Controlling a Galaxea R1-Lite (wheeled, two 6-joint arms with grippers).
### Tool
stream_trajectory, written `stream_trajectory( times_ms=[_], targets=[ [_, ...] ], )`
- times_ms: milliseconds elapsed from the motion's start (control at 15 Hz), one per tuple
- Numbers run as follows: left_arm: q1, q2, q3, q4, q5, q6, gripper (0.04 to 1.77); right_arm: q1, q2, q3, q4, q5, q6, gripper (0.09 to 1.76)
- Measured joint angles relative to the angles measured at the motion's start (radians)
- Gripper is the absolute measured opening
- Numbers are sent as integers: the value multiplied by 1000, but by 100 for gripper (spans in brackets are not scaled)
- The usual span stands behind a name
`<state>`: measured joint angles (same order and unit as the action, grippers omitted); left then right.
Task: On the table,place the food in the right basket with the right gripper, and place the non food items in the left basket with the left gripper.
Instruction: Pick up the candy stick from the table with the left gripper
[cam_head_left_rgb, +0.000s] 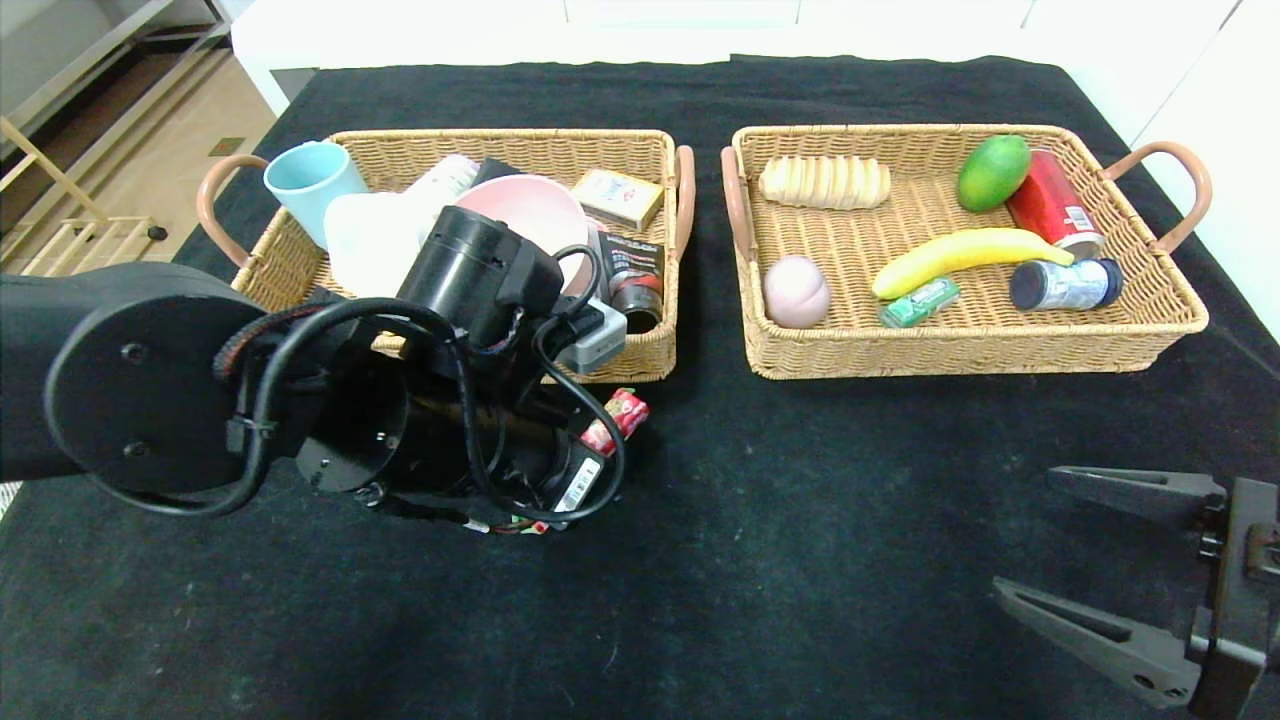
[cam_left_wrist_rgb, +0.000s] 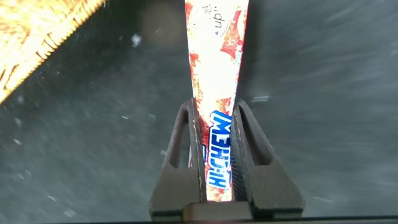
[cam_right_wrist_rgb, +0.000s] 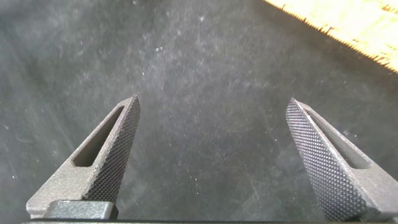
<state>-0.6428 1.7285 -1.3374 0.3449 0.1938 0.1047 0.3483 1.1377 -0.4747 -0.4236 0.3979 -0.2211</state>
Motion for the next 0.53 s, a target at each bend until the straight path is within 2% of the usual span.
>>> stream_trajectory(
  times_ms=[200, 333, 533],
  targets=[
    [-20, -57, 3, -11, -73, -157, 33, 0, -22, -13, 2, 1, 10, 171],
    [-31, -78, -1, -18, -146, -270, 33, -1, -36, -21, 6, 0, 11, 171],
    [-65, -71, -5, -126, -184, -406, 33, -9, -52, -34, 10, -2, 11, 171]
  ],
)
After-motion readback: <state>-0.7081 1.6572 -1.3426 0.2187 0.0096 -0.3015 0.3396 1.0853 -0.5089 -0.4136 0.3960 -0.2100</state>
